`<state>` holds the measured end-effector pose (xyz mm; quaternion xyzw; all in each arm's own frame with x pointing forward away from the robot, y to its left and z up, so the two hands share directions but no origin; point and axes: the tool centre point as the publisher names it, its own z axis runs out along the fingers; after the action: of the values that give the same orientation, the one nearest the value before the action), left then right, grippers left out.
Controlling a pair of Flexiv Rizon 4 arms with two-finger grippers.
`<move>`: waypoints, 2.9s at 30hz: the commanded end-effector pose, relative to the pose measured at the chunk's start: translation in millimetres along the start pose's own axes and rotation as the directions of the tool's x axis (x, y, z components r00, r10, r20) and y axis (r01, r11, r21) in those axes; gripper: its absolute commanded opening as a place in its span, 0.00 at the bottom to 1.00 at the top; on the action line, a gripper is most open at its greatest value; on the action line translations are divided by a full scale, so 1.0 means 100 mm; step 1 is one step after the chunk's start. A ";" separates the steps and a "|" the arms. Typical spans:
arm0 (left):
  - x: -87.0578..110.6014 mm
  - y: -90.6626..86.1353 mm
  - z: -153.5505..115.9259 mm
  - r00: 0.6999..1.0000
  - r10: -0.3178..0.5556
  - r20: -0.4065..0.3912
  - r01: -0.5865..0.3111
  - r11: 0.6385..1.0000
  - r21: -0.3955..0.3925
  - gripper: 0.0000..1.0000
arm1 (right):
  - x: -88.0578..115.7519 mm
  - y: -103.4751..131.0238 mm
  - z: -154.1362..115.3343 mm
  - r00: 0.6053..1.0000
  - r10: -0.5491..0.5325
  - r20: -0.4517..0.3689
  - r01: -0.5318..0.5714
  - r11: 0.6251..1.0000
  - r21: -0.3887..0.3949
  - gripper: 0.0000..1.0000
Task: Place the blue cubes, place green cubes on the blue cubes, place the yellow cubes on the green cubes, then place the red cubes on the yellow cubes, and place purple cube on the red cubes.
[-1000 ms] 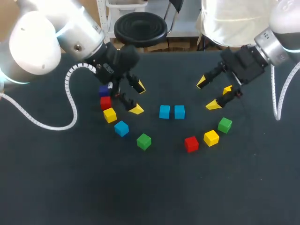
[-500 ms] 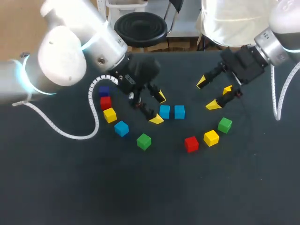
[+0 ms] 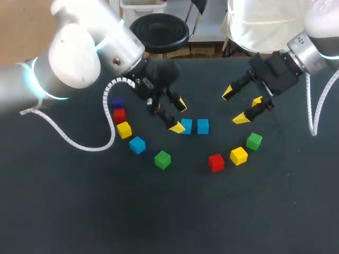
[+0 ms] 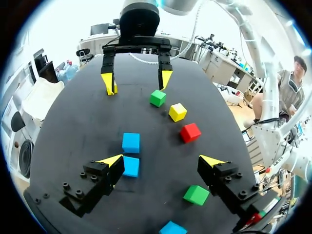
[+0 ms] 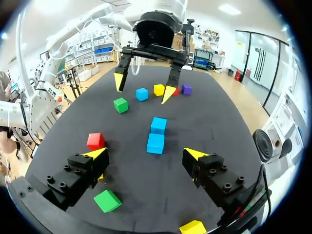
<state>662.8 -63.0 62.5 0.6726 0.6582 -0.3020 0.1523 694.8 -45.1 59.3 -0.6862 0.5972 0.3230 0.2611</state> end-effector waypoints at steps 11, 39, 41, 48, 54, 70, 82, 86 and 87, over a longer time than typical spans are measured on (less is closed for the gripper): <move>-0.01 0.05 0.00 1.000 0.002 -0.003 -0.002 1.000 0.013 1.00 | 0.00 0.00 0.00 1.000 0.000 -0.001 0.000 1.000 0.000 1.00; 0.25 0.53 0.24 1.000 0.016 0.001 -0.016 0.981 -0.195 1.00 | 0.00 0.00 0.00 1.000 0.000 -0.001 0.000 1.000 0.000 1.00; 0.24 0.54 0.27 1.000 0.017 -0.006 -0.018 0.981 -0.196 1.00 | 0.00 0.00 0.00 1.000 0.000 -0.001 0.000 1.000 0.000 1.00; 0.29 0.65 0.38 0.999 0.026 -0.021 -0.030 0.977 -0.211 1.00 | 0.00 0.00 0.00 1.000 0.000 -0.001 0.000 1.000 0.000 1.00; 0.32 0.72 0.38 0.999 0.015 -0.034 -0.022 0.978 -0.209 1.00 | 0.00 0.00 0.00 1.000 0.000 -0.001 0.000 1.000 0.000 1.00; 0.38 0.74 0.44 0.999 0.003 -0.041 -0.011 0.981 -0.196 1.00 | 0.00 0.00 0.00 1.000 0.000 -0.001 0.000 1.000 0.000 1.00; 0.38 0.70 0.46 0.999 -0.005 -0.037 -0.002 0.983 -0.182 0.97 | 0.00 0.00 0.00 1.000 0.000 -0.001 0.000 1.000 0.000 1.00; 0.38 0.64 0.47 0.999 -0.007 -0.034 0.001 0.984 -0.180 0.88 | 0.00 0.00 0.00 1.000 0.000 -0.001 0.000 1.000 0.000 1.00; 0.38 0.63 0.47 0.999 -0.008 -0.033 0.002 0.984 -0.181 0.86 | 0.00 0.00 0.00 1.000 0.000 -0.001 0.000 1.000 0.000 1.00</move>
<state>716.3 -67.7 -9.0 0.6598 0.6871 -0.2309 0.1981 694.8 -45.1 59.3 -0.6862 0.5972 0.3231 0.2611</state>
